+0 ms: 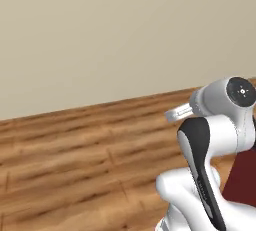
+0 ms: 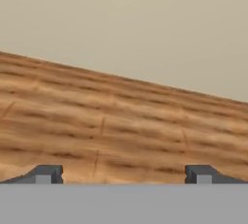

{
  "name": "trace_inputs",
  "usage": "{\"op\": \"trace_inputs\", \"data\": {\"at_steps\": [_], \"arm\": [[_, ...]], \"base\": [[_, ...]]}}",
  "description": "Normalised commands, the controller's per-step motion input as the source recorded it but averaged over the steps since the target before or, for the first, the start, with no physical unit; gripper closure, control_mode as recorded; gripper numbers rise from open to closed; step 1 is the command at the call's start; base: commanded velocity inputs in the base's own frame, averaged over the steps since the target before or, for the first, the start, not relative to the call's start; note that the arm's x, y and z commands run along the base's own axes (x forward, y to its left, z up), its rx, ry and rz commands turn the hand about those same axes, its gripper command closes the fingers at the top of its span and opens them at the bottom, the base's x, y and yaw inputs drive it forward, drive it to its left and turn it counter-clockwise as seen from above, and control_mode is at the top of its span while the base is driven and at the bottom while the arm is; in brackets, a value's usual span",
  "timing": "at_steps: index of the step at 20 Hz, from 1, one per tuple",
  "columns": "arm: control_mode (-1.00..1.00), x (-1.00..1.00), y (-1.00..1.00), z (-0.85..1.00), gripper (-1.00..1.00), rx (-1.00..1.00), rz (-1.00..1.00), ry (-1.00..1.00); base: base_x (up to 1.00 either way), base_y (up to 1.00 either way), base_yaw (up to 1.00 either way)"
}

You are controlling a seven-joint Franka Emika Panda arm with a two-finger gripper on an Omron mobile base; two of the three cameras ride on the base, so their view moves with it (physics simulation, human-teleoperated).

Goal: Move the bowls from the cabinet to the plates on the dining table.

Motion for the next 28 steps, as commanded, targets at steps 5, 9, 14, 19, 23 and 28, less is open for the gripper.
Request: {"op": "trace_inputs", "data": {"at_steps": [5, 9, 14, 19, 23, 28], "arm": [[1.0, 0.0, 0.0, 0.0, -1.0, 0.0, 0.0, 0.0], [1.0, 0.0, 0.0, 0.0, -1.0, 0.0, 0.0, 0.0], [1.0, 0.0, 0.0, 0.0, -1.0, 0.0, 0.0, 0.0], [1.0, 0.0, 0.0, 0.0, -1.0, 0.0, 0.0, 0.0], [1.0, 0.0, 0.0, 0.0, -1.0, 0.0, 0.0, 0.0], [1.0, 0.0, 0.0, 0.0, -1.0, 0.0, 0.0, 0.0]], "base": [[0.79, 0.31, 0.47], [0.28, 0.24, 0.63], [0.56, -0.1, 0.65], [1.0, -0.39, 0.56], [1.0, -0.23, 0.56], [1.0, -0.09, 0.61]]}}
